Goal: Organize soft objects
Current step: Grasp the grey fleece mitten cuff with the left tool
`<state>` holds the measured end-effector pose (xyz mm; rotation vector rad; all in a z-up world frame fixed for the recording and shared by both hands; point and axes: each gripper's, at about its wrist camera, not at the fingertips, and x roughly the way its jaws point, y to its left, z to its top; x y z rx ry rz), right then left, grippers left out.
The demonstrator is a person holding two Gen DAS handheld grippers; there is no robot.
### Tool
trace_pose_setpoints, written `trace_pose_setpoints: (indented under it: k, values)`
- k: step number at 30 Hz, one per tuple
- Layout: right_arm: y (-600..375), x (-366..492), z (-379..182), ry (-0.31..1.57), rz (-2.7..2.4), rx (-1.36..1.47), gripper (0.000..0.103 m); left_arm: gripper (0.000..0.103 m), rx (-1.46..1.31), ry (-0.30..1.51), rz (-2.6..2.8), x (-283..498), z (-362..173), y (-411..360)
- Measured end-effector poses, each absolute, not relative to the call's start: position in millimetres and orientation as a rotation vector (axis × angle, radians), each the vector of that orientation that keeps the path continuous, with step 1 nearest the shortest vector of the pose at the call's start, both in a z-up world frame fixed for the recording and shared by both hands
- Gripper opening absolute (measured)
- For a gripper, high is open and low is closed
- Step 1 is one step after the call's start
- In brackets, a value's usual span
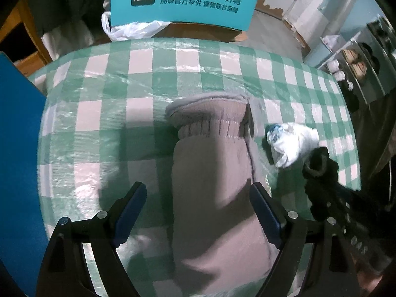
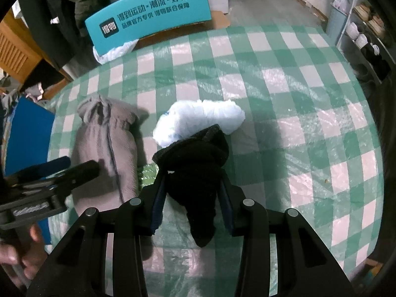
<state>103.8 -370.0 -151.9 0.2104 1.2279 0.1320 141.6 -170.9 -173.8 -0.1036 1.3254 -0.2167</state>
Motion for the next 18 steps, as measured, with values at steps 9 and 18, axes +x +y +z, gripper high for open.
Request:
trace_pose_setpoints:
  k: [9,18]
  values:
    - [-375.9,101.4,-147.7,1.217,0.129,0.224,0.039,0.087,-0.106,1.362,-0.208,158.2,-186.4,-185.9]
    - [-377.5,100.7,-146.1,1.215,0.123,0.210,0.039,0.031,-0.129,1.380,-0.250,157.5,-189.6,-191.0]
